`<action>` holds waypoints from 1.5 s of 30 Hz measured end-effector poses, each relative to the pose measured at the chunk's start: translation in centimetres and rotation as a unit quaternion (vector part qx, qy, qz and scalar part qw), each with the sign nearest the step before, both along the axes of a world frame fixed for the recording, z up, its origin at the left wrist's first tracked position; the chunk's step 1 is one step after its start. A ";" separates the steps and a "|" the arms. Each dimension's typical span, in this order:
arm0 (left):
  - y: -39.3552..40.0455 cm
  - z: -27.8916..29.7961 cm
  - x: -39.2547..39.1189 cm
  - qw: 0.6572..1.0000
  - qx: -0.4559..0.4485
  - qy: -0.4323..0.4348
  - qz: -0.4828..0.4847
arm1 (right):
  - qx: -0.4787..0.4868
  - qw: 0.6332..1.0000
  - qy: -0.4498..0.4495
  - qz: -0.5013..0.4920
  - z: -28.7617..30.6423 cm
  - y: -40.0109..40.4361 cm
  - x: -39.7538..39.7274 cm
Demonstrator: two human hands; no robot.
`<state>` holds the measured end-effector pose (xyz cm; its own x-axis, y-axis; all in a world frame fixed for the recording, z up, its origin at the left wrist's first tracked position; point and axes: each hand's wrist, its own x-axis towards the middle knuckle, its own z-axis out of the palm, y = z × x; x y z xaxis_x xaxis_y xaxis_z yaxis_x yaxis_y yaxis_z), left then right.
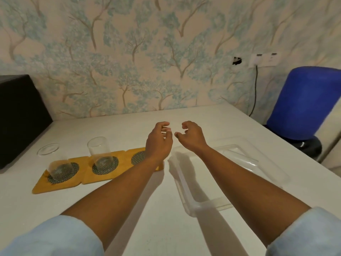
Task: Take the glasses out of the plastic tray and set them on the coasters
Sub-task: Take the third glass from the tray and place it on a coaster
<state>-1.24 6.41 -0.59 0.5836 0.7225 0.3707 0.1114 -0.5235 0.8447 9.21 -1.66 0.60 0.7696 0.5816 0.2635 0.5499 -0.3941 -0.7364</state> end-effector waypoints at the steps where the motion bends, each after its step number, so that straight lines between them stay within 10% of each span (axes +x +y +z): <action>1: -0.7 -0.1 0.7 1.000 -0.004 0.010 -0.010 | -0.005 1.000 0.000 -0.010 -0.1 -0.8 0.6; 12: -6.9 -1.4 7.2 0.994 -0.065 0.045 -0.079 | -0.123 0.988 -0.010 -0.090 -0.8 -8.1 5.5; 26: -11.9 -4.6 12.2 0.935 -0.168 0.269 -0.158 | -0.474 0.876 -0.067 -0.060 -3.3 -13.7 8.7; 45: -8.9 -4.0 10.7 0.939 -0.324 0.073 -0.088 | -0.239 0.969 -0.012 -0.066 0.3 -10.7 5.9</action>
<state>9.47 -2.47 -4.56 0.7261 0.6560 -0.2061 0.2107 0.0731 0.9748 15.07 -12.40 0.87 0.8422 0.5392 0.0062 0.4865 -0.7548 -0.4401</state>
